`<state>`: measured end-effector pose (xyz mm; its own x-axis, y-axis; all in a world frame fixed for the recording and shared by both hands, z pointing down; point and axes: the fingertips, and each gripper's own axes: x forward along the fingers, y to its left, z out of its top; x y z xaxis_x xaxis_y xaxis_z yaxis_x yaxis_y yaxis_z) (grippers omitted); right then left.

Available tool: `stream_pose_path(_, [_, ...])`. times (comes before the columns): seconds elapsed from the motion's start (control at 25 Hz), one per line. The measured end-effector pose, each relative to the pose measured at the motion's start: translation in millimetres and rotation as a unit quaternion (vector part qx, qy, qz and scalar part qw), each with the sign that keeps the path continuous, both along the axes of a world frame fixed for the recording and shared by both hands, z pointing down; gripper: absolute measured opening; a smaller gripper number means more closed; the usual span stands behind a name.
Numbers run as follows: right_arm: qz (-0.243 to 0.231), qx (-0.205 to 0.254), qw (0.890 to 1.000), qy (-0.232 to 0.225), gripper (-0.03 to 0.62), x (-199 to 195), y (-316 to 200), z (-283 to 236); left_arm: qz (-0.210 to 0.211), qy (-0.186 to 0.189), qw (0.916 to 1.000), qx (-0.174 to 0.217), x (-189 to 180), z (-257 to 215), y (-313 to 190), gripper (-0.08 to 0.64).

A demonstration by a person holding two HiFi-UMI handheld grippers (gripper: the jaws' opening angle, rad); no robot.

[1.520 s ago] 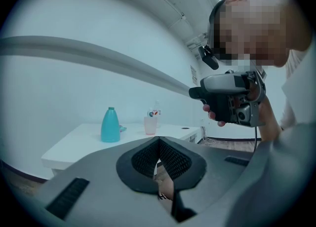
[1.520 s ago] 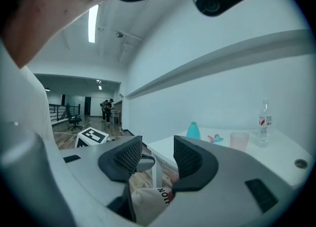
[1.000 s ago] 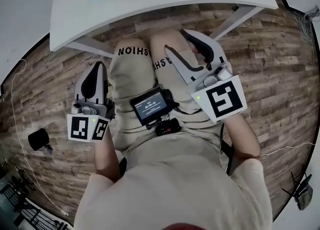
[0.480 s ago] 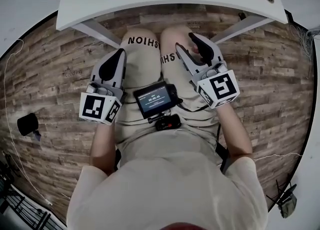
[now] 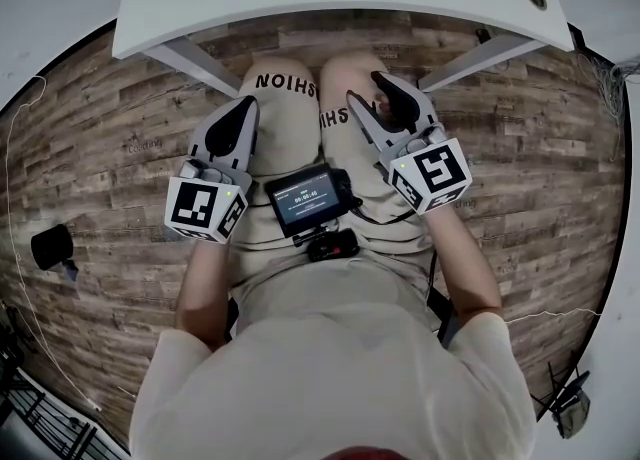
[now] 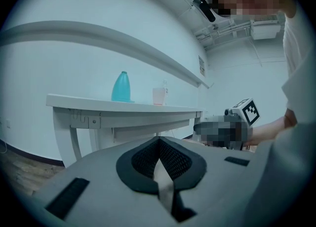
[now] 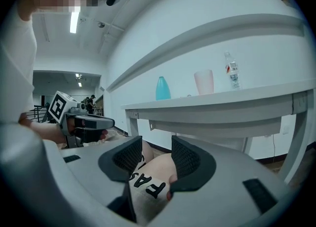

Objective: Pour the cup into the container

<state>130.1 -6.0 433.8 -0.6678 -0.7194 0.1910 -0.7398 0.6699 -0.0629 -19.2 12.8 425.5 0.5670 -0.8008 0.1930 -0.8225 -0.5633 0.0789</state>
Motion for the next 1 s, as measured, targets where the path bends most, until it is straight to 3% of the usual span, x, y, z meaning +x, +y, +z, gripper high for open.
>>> stream_pose_path(0.4, [0.006,0.013,1.000,0.025,0.187,-3.0,1.6,2.9,0.009,-0.020,0.9994,-0.026,8.1,21.6,-3.2,0.011])
stream_pose_path(0.72, [0.004,-0.022,0.999,0.023,0.187,7.5,30.9,14.2,0.015,-0.024,0.9989,-0.038,11.4,26.9,-3.2,0.011])
stream_pose_path(1.0, [0.025,-0.036,0.999,-0.011,0.187,19.2,26.6,17.9,0.017,-0.042,0.9986,-0.029,14.3,26.5,-1.2,0.011])
